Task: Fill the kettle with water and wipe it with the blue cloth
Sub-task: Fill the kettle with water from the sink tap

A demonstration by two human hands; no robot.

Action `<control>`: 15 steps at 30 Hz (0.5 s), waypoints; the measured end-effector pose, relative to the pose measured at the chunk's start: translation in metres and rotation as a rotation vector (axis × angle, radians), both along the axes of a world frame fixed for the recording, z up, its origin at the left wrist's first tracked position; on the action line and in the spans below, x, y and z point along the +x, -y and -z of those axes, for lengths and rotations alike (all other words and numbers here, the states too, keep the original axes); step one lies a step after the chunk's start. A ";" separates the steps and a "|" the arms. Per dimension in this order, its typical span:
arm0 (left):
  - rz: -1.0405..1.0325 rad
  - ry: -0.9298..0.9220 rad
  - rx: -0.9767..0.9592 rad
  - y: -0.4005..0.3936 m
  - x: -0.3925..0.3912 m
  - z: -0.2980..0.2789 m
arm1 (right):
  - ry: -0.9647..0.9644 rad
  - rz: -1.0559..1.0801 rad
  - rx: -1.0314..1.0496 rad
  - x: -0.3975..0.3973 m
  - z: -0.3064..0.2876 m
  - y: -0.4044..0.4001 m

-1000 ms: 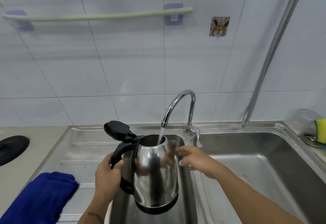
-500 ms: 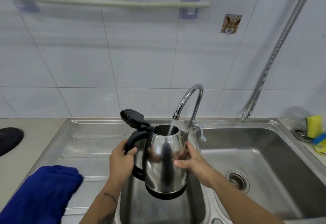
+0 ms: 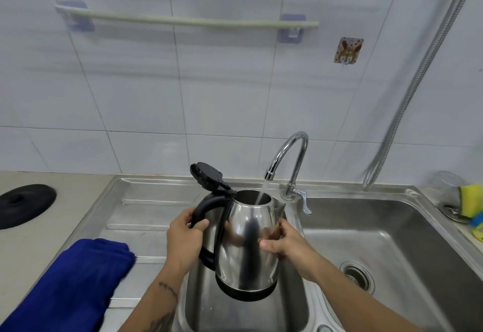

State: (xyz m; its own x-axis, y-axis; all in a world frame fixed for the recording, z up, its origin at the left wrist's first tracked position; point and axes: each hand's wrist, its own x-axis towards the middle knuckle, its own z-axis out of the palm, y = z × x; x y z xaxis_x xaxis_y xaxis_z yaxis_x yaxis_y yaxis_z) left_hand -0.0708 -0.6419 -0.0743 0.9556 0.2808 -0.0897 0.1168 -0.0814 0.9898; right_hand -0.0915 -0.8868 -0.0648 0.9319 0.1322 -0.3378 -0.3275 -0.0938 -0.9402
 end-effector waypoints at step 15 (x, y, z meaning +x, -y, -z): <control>-0.014 0.010 -0.164 -0.005 0.002 -0.008 | 0.033 -0.014 0.087 0.008 -0.001 0.003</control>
State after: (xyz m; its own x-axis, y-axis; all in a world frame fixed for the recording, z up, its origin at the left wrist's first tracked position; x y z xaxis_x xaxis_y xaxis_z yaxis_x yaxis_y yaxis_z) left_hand -0.0687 -0.6368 -0.0664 0.9529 0.2760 -0.1259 0.1068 0.0832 0.9908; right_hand -0.0837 -0.8900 -0.0637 0.9401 0.1729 -0.2937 -0.2956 -0.0157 -0.9552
